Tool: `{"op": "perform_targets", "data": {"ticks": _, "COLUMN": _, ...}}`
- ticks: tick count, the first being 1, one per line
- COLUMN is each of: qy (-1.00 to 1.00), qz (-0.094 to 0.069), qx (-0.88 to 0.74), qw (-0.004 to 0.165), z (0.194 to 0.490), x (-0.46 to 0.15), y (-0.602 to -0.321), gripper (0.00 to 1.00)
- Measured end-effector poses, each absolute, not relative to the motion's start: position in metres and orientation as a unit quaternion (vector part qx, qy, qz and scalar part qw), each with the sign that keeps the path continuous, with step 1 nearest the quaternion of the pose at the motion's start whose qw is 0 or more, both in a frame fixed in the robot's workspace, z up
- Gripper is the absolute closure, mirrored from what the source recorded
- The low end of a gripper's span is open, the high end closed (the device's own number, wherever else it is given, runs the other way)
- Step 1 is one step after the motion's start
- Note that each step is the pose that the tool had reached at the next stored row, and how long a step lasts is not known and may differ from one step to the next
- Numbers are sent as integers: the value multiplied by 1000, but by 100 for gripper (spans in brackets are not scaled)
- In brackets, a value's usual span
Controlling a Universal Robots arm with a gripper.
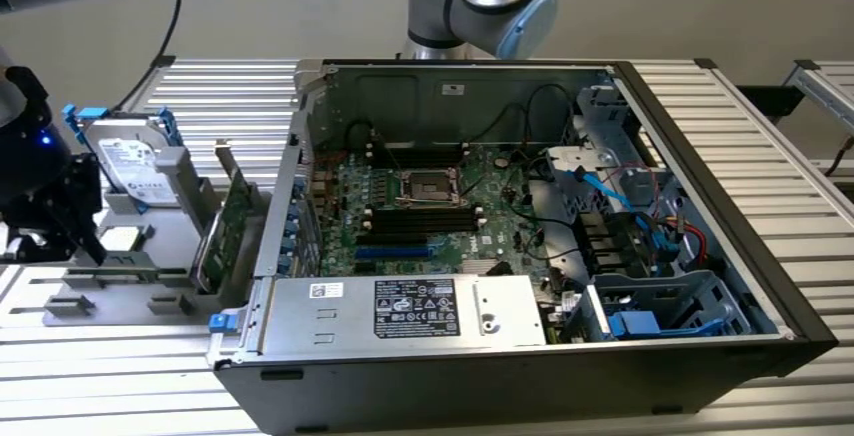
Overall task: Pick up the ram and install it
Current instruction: 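Pick up the ram and move it above insertion slot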
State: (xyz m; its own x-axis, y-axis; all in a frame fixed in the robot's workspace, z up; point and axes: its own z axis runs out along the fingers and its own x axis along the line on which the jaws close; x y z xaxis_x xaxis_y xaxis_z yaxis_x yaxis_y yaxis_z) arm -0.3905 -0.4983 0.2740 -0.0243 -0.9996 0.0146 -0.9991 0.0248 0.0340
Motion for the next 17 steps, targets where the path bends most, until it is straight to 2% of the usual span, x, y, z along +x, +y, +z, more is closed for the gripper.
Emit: {"op": "perform_targets", "data": {"ticks": 17, "qy": -712, "qz": -7, "qx": 702, "qw": 18, "z": 331, "x": -361, "y": -492, "gripper": 85}}
